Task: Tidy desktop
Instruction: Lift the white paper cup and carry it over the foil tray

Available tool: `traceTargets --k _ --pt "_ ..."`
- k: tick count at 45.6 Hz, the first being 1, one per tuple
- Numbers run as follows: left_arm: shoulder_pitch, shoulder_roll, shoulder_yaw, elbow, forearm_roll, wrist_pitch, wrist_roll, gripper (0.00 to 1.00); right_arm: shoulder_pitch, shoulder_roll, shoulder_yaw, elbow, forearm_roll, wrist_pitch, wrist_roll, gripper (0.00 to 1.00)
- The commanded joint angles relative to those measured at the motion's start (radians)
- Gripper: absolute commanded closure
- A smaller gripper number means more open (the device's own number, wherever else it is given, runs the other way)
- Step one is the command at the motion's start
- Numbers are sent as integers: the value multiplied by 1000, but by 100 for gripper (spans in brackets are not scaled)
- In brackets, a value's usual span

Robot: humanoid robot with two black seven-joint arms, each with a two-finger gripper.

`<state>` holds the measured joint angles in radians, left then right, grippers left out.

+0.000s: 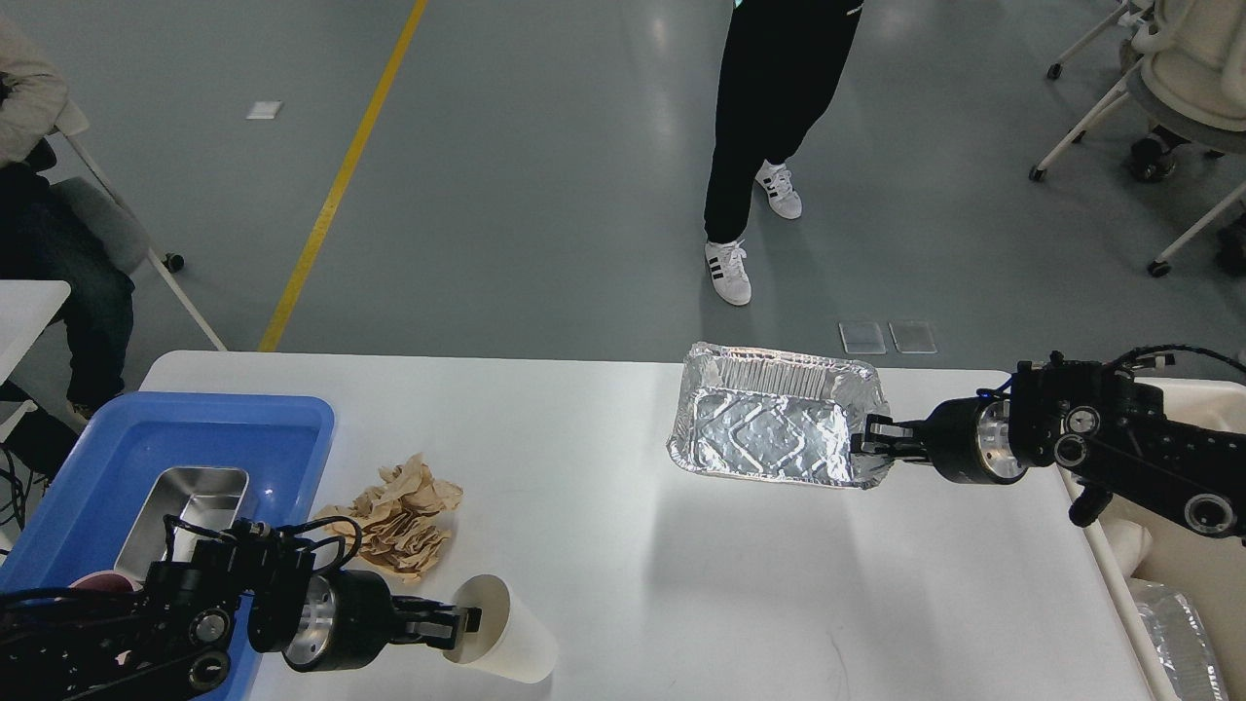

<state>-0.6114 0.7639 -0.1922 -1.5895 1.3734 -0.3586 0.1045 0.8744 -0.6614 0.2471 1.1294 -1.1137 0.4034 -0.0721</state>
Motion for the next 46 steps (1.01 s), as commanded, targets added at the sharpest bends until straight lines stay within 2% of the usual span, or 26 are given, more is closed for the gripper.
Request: traceTargets --k 1,9,18,25,31,34,38,46 --pt "-36 55 -16 -36 -11 -10 0 100 0 5 4 1 3 0 0 100" --pt "-131 141 -116 -95 -111 -75 -19 100 1 8 4 6 71 11 0 100" --pt "-322 206 -263 -109 -217 -210 -17 100 3 16 3 13 84 11 -2 100" --pt "-464 216 -268 -104 -234 -281 -11 100 8 26 3 15 84 11 -2 100" --pt "-537 196 -259 -63 -235 -355 -5 100 6 26 3 20 84 11 0 100" --pt "-576 164 -240 -35 -226 -390 6 99 8 32 1 20 84 11 -2 100" --pt "-658 46 -179 32 -211 -430 24 99 9 39 3 23 84 9 0 100" --pt "-823 -176 -21 226 -200 -431 23 98 8 32 1 58 84 8 0 100"
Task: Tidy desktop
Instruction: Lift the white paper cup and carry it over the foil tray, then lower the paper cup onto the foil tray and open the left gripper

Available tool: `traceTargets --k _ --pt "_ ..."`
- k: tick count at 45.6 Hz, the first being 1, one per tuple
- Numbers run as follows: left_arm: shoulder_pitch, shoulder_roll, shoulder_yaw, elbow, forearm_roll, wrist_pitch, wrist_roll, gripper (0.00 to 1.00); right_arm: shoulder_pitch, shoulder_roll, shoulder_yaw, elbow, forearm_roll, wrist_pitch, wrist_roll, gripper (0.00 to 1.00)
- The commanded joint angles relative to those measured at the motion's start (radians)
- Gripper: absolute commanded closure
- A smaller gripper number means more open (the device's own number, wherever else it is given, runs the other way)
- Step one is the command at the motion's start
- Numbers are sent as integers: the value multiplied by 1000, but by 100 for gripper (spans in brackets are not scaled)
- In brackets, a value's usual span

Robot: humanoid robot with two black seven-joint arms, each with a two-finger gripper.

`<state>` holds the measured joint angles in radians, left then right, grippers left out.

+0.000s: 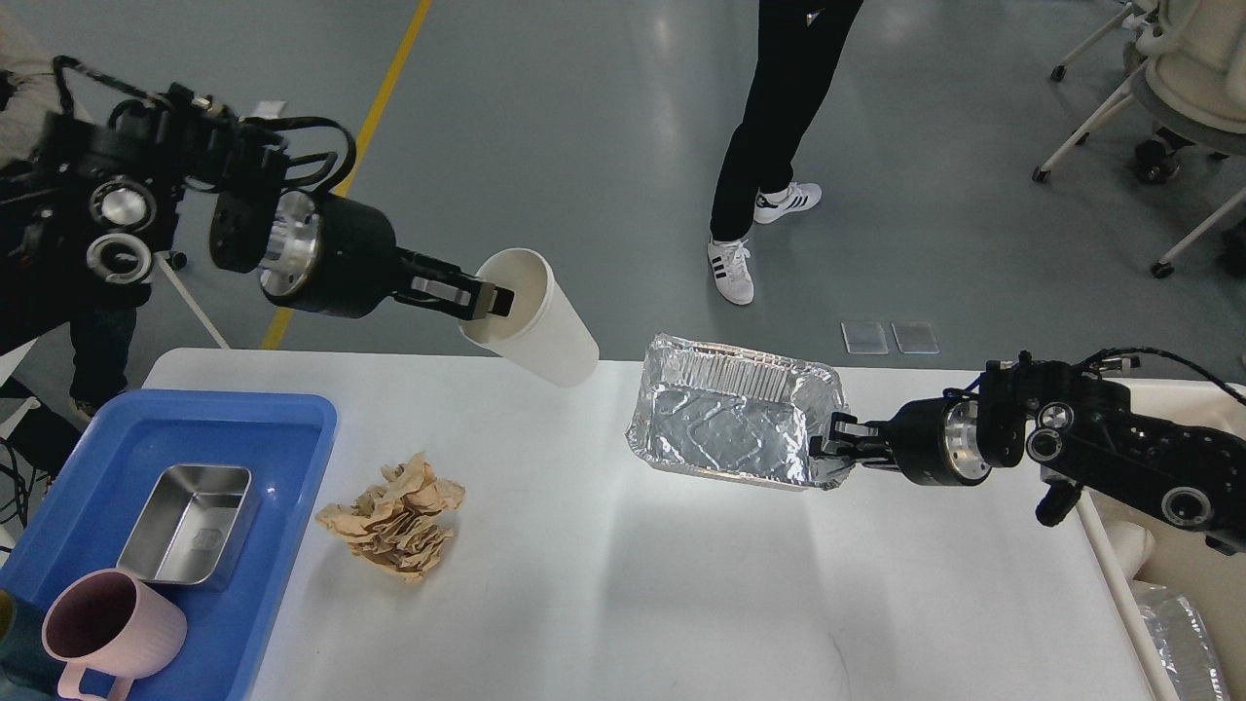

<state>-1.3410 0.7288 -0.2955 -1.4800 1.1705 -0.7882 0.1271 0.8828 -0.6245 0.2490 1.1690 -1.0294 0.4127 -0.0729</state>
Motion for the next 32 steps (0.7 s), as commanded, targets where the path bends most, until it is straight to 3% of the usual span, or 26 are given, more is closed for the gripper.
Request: traceTargets --k 1,8,15,32 --pt "-102 -176 88 139 3 -2 0 98 -1 -4 0 18 0 -2 1 100" --pt "-113 -394 105 306 5 -2 2 98 -2 -9 1 18 -1 -2 2 100" --pt "-110 -534 142 409 6 1 2 97 -2 -9 3 24 -1 -3 4 100" --pt "-66 -640 207 504 55 64 3 96 -1 -9 21 37 -1 -3 5 100"
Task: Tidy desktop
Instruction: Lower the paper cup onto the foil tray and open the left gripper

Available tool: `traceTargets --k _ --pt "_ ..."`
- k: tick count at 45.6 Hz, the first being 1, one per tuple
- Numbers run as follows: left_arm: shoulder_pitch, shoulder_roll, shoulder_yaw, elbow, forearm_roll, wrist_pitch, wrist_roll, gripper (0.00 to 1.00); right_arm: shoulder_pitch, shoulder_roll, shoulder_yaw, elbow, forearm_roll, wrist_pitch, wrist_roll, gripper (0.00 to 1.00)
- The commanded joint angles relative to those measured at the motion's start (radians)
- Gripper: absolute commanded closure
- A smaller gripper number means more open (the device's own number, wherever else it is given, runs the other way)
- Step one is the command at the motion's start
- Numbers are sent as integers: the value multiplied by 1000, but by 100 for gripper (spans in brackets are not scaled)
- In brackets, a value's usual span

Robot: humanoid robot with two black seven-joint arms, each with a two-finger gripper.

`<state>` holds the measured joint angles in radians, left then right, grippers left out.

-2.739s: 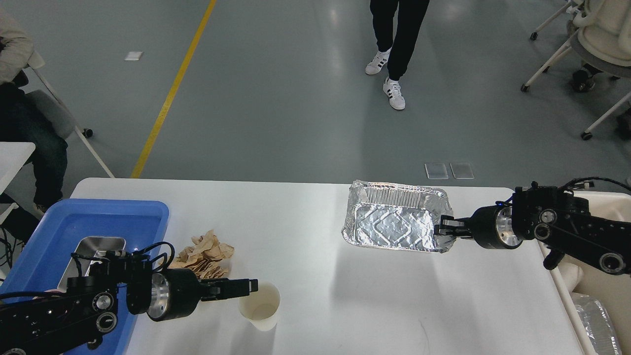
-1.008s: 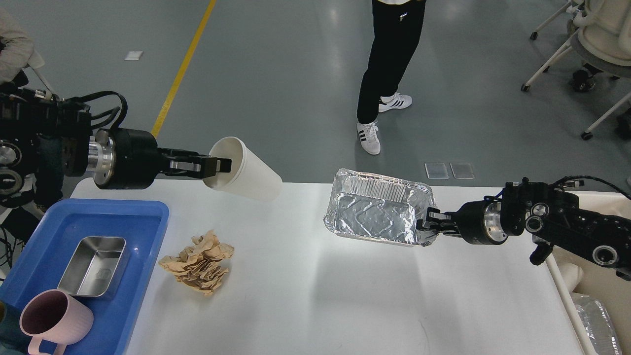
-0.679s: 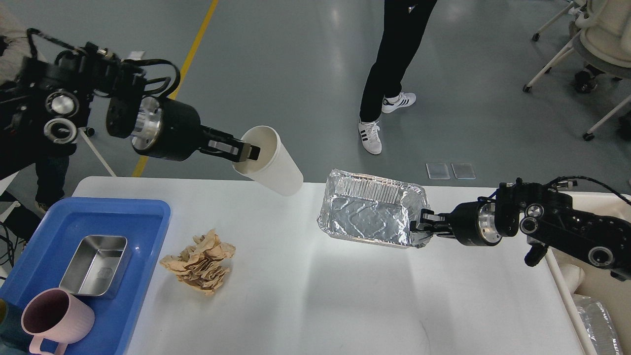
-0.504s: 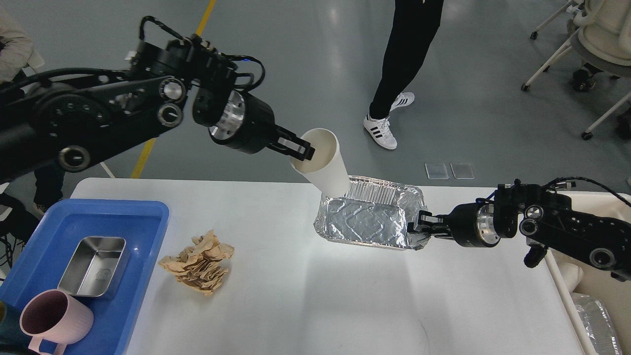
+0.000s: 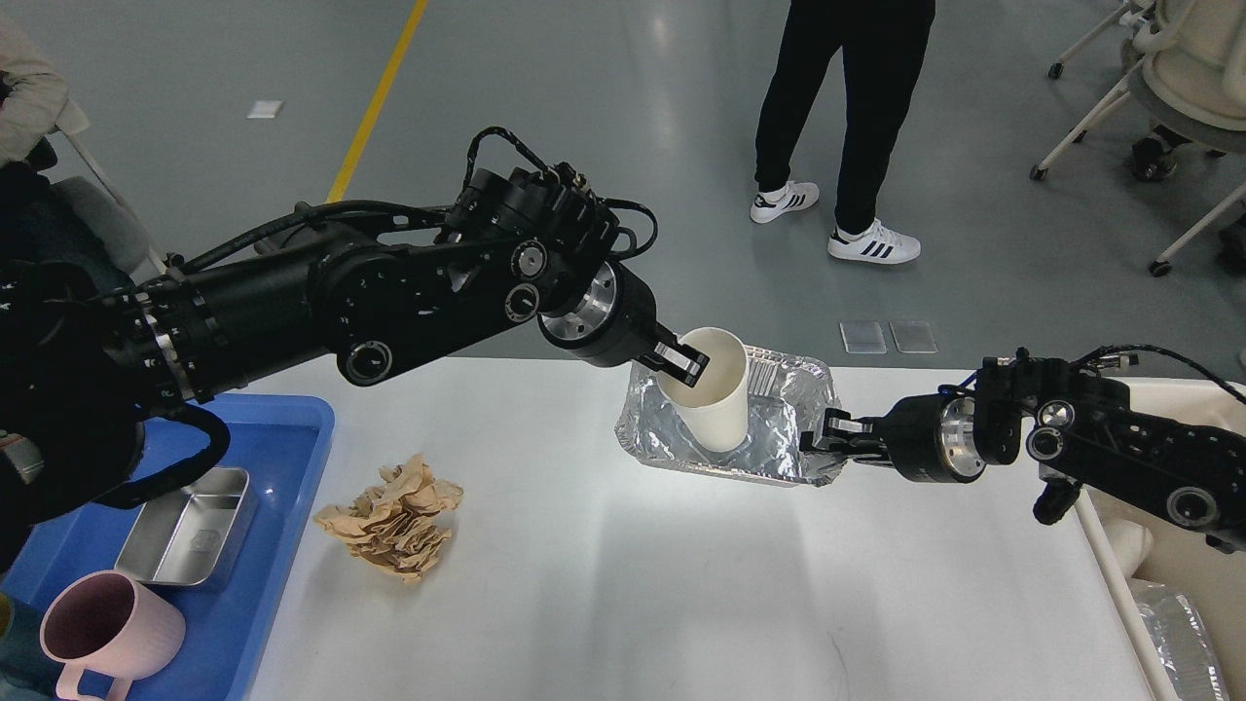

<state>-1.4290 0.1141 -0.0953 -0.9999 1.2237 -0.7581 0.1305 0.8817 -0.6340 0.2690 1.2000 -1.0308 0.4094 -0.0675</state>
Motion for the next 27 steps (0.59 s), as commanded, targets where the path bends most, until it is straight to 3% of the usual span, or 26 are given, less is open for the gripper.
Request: traceTargets --k 1,12,14,18,27 --pt "27 -27 6 29 2 43 -2 96 0 -1 1 7 0 0 0 100" --pt "62 -82 8 82 4 112 0 92 0 -3 2 15 1 -1 0 100" --pt "62 -93 9 98 4 121 0 82 0 -4 2 15 0 -1 0 100" --pt "61 -108 19 112 2 140 0 27 0 -6 2 16 0 0 0 100" --pt "64 -116 19 113 0 171 -11 15 -3 -4 2 18 0 -1 0 100"
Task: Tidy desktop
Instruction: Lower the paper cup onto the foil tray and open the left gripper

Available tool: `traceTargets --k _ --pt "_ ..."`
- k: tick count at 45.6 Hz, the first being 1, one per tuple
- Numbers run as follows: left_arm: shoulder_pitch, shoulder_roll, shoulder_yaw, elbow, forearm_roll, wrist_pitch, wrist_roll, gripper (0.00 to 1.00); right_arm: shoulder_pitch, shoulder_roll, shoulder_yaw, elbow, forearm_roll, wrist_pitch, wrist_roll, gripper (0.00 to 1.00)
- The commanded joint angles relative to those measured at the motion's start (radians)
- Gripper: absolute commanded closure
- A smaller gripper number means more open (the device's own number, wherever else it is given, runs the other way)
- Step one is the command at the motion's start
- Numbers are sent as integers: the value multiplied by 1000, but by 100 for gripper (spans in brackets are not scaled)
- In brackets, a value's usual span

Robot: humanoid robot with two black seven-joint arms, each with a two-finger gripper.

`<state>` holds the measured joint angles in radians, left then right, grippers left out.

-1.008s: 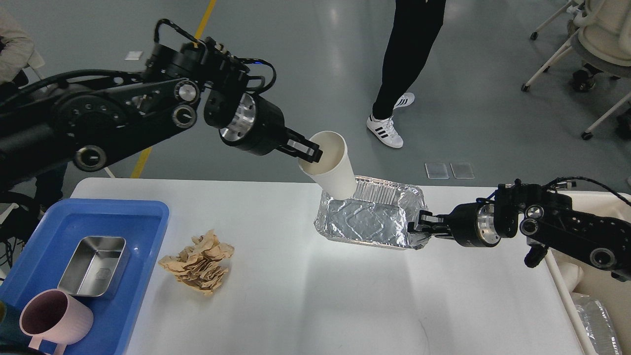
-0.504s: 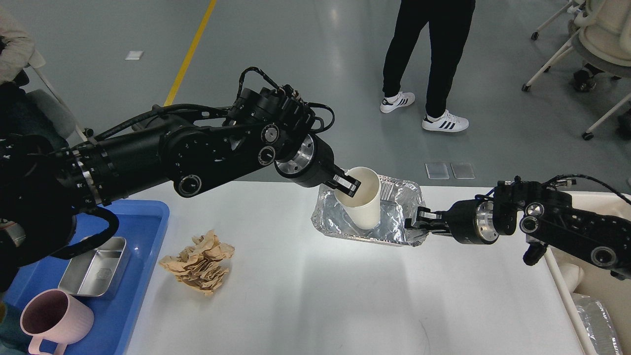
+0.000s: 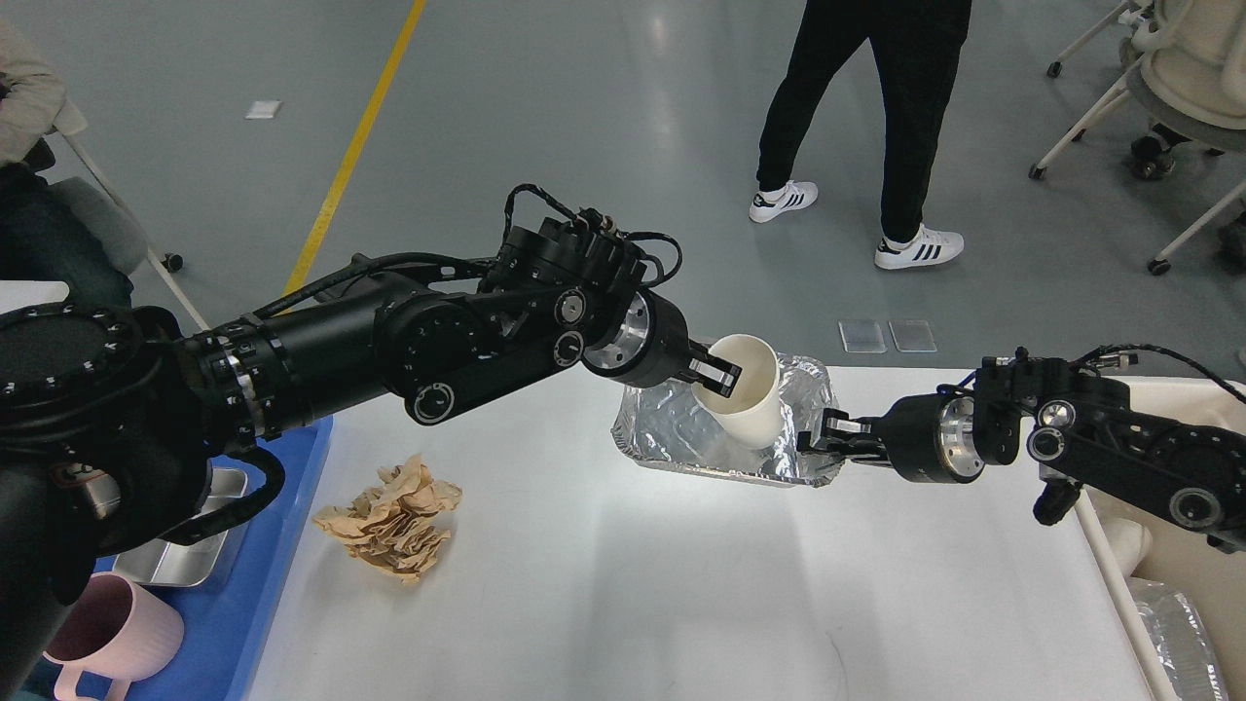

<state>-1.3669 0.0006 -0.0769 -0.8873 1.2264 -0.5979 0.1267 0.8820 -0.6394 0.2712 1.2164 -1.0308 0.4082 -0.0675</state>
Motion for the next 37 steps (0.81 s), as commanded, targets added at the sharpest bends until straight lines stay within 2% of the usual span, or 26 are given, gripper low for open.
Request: traceTargets --k 1,12,37 --pt "2 -2 0 1 -2 10 -7 14 -3 1 0 2 0 0 0 100" --pt "8 -28 0 1 -4 3 -6 4 -5 0 0 2 0 0 0 100" --pt "-1 -24 13 1 -1 0 -4 3 -5 0 -1 0 0 0 0 100"
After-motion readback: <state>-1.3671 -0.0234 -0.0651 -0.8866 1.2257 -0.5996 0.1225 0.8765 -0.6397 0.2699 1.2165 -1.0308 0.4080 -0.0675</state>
